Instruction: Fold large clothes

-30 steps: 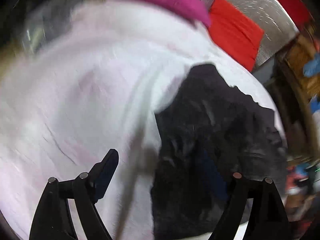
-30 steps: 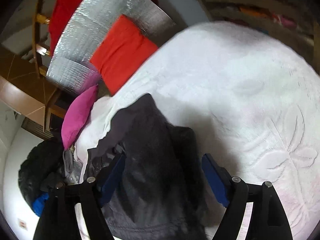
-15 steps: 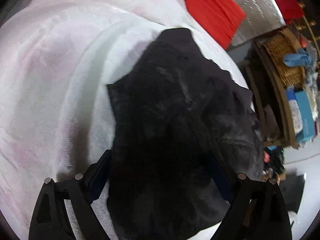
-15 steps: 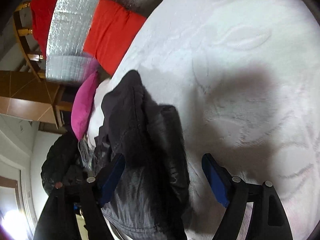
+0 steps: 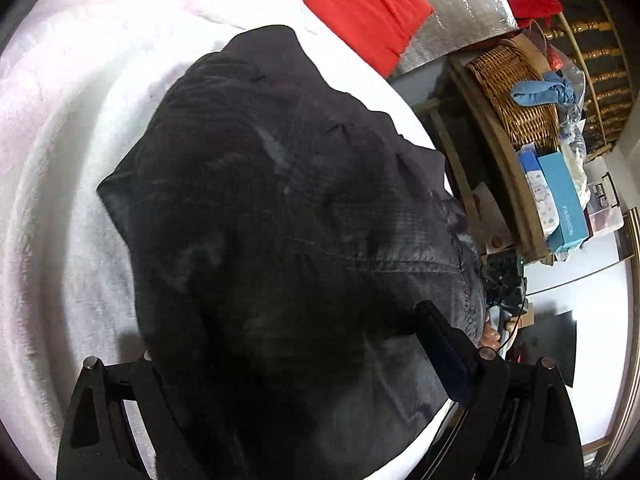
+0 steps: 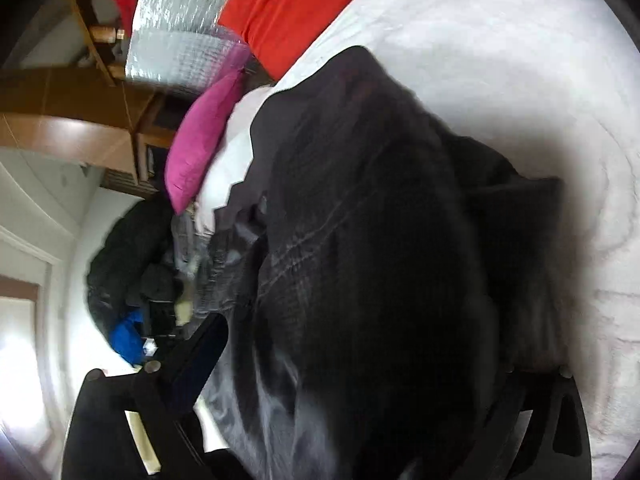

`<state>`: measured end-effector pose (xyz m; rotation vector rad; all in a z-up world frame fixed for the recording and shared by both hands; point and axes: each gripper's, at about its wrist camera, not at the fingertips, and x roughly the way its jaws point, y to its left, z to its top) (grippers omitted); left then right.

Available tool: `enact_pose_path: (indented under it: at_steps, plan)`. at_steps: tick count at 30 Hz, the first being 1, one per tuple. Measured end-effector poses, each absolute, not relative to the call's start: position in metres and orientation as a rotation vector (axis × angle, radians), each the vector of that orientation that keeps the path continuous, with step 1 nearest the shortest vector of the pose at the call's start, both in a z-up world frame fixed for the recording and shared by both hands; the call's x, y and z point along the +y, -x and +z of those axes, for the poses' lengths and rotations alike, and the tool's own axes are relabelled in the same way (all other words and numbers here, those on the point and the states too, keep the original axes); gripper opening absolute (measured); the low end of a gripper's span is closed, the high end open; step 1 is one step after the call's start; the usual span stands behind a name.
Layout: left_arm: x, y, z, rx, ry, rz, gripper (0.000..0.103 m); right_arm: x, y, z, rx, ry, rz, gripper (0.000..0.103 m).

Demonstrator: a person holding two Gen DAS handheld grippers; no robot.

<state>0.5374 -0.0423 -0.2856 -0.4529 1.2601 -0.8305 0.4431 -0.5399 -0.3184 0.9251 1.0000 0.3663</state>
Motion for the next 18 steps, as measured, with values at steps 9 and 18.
enact_pose_path:
  at_steps: [9, 18]
  plan:
    - [-0.048, -0.537, -0.273, 1.179, 0.456, -0.815, 0.049, -0.533, -0.44, -0.316, 0.983, -0.96, 0.277, 0.048]
    - [-0.046, -0.52, -0.219, 1.012, 0.471, -0.862, 0.028, -0.528, -0.43, -0.277, 0.905, -0.926, 0.301, 0.038]
